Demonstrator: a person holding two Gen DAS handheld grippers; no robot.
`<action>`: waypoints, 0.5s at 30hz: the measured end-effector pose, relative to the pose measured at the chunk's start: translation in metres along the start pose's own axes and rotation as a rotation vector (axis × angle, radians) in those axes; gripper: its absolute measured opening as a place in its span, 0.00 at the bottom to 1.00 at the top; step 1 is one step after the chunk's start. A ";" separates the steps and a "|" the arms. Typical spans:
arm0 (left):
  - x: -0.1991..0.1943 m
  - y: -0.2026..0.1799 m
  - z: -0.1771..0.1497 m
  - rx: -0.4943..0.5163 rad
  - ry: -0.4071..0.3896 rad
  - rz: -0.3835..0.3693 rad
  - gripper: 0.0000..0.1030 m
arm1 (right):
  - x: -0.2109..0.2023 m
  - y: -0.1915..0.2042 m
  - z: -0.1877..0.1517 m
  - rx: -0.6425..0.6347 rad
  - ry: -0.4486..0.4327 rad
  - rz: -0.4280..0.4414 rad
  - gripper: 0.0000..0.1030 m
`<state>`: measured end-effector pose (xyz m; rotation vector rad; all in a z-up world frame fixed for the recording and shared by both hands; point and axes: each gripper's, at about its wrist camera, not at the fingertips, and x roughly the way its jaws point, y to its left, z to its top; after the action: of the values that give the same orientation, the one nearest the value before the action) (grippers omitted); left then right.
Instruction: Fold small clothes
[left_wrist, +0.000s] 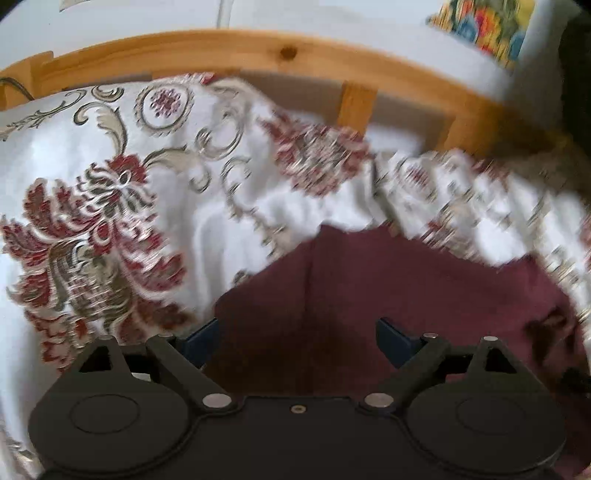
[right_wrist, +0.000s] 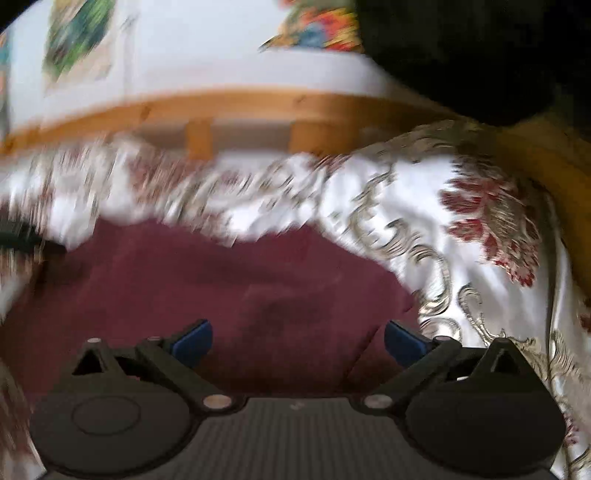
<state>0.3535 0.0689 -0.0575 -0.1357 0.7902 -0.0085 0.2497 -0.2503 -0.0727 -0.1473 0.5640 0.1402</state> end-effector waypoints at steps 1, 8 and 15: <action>0.005 0.000 -0.001 0.008 0.013 0.015 0.86 | 0.003 0.008 -0.003 -0.056 0.025 -0.018 0.98; 0.029 0.000 -0.005 -0.009 0.078 0.033 0.82 | 0.017 -0.002 -0.008 -0.008 0.065 -0.060 0.30; 0.028 0.002 -0.005 -0.030 0.070 0.032 0.69 | 0.001 -0.057 -0.004 0.274 -0.014 -0.119 0.12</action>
<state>0.3692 0.0688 -0.0807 -0.1520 0.8623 0.0289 0.2581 -0.3065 -0.0705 0.0870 0.5532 -0.0520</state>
